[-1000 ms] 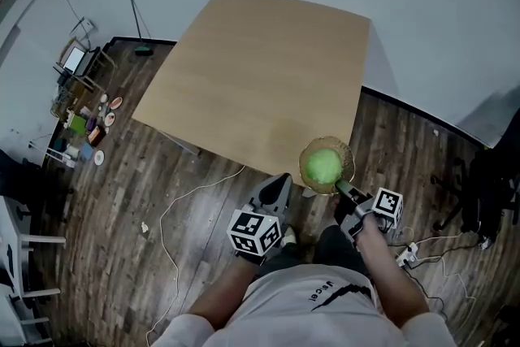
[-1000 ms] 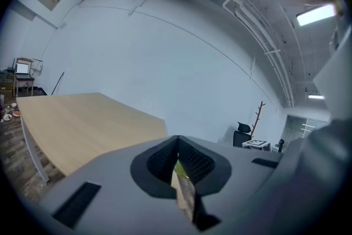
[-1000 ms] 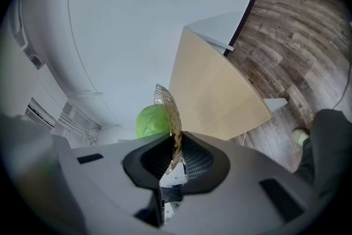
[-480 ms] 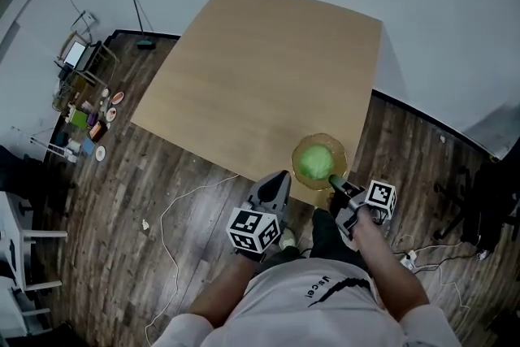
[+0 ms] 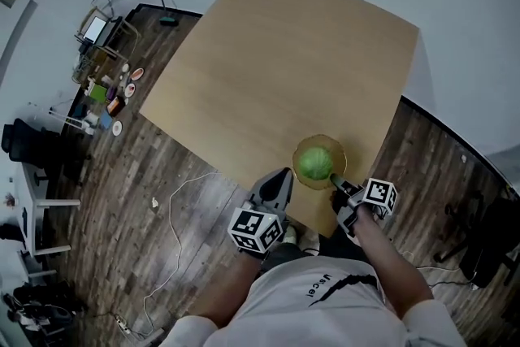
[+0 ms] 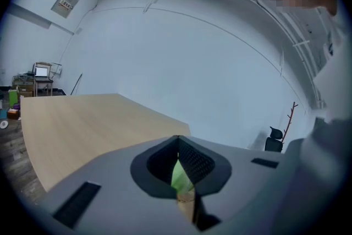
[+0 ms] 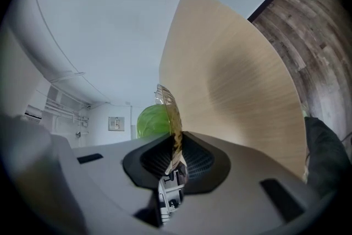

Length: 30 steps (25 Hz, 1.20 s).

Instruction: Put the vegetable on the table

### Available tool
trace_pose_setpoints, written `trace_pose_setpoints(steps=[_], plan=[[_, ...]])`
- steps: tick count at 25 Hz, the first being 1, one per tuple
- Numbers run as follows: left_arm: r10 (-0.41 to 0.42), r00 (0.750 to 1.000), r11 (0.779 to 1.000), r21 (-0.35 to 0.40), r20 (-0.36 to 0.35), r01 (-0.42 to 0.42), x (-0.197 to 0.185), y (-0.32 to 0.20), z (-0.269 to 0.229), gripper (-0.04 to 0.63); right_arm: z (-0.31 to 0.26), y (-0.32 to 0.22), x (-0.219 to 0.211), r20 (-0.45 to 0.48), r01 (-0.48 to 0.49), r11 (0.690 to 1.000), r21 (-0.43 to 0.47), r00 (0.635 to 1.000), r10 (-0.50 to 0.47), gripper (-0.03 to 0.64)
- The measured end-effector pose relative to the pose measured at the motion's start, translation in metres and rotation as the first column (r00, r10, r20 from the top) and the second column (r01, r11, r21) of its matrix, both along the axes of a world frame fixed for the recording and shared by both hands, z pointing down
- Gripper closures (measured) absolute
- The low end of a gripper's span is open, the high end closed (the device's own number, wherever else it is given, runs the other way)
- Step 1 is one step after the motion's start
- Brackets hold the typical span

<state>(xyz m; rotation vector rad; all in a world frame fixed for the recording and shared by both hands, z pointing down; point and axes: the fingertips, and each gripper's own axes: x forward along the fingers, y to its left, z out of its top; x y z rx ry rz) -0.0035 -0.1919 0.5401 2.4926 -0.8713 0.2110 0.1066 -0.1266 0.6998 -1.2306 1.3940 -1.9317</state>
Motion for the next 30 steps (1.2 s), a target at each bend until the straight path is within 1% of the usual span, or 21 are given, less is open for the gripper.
trace_pose_setpoints(steps=[3, 8, 11, 14, 17, 23, 27, 30], plan=[[-0.038, 0.999, 0.999, -0.01, 0.006, 0.038, 0.012, -0.014, 0.006, 0.583, 0.018, -0.015, 0.009, 0.004, 0.036, 0.999, -0.022, 0.999, -0.036, 0.569], [-0.081, 0.996, 0.996, -0.022, 0.048, 0.082, 0.023, -0.033, 0.025, 0.581, 0.055, -0.036, 0.016, -0.002, 0.107, 0.992, -0.066, 0.994, -0.107, 0.568], [-0.122, 0.991, 0.992, -0.032, 0.055, 0.124, 0.022, -0.04, 0.029, 0.582, 0.071, -0.045, 0.019, 0.0, 0.139, 0.986, -0.09, 0.99, -0.14, 0.568], [-0.147, 0.987, 0.988, -0.047, 0.059, 0.15, 0.016, -0.045, 0.032, 0.581, 0.079, -0.057, 0.015, -0.002, 0.159, 0.982, -0.106, 0.987, -0.16, 0.568], [-0.163, 0.985, 0.984, -0.066, 0.059, 0.167, 0.01, -0.049, 0.038, 0.583, 0.084, -0.07, 0.012, -0.003, 0.158, 0.98, -0.119, 0.987, -0.159, 0.568], [-0.167, 0.984, 0.978, -0.113, 0.054, 0.173, 0.003, -0.051, 0.051, 0.581, 0.091, -0.096, 0.011, -0.01, 0.141, 0.981, -0.135, 0.99, -0.143, 0.566], [-0.16, 0.986, 0.978, -0.125, 0.049, 0.165, 0.006, -0.053, 0.057, 0.581, 0.095, -0.112, 0.012, -0.006, 0.126, 0.981, -0.146, 0.992, -0.128, 0.566], [-0.159, 0.986, 0.979, -0.126, 0.044, 0.163, 0.001, -0.059, 0.057, 0.582, 0.097, -0.125, 0.008, -0.012, 0.115, 0.982, -0.147, 0.993, -0.118, 0.566]])
